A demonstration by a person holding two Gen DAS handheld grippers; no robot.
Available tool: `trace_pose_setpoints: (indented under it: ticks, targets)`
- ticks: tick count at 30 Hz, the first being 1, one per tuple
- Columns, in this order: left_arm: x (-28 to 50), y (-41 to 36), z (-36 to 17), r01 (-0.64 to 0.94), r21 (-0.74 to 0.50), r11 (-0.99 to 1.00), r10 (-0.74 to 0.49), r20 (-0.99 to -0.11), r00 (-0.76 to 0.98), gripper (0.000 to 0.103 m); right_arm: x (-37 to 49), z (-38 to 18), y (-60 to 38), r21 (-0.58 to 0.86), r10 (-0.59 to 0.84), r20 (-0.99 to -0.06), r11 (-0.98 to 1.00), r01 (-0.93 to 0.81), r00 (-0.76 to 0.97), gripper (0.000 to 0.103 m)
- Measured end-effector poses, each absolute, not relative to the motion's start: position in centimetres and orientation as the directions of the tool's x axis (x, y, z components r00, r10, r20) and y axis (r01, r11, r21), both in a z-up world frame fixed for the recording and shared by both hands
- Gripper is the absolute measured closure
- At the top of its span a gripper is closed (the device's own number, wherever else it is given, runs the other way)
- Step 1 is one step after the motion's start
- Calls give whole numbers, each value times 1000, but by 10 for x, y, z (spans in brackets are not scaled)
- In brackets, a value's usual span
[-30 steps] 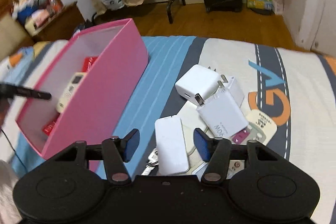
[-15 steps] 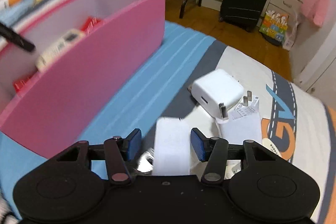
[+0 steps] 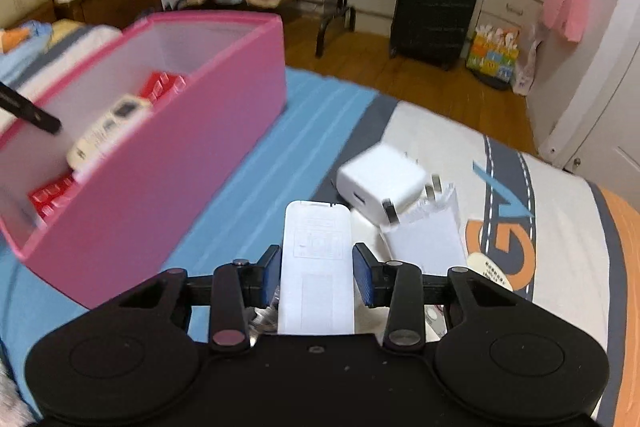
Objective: Organize rigid objects
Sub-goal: 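Carry the white item into the pink box and open the right gripper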
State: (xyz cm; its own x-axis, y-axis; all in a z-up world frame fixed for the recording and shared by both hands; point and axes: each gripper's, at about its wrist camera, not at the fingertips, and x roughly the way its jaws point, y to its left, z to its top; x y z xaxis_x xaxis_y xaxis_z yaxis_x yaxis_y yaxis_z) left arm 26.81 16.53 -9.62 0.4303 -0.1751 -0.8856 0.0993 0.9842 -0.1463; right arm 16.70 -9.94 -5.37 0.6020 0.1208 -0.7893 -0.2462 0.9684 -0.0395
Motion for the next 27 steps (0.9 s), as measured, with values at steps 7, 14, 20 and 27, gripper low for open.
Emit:
trace_pose_setpoints:
  ticks: [7,14,20,27]
  targets:
    - [266,165,-93,144,-133,981,-184,-879,441,100,140,-3,-62,29,304,-684,920,-391,663,59]
    - [264,163,-93,157,-124,980,-182,-880,439,99,143,20,34,-3,438,-720,774,-633,539,59]
    - [266,169,-95,149,-155,977,-205,-876,436,99,174,-4,67,29,438,-785,732,-680,438,60]
    - [264,170,-95,148,-162,976,-211,-874,438,98,211,-36,98,62,450,-855,583,-810,258,60]
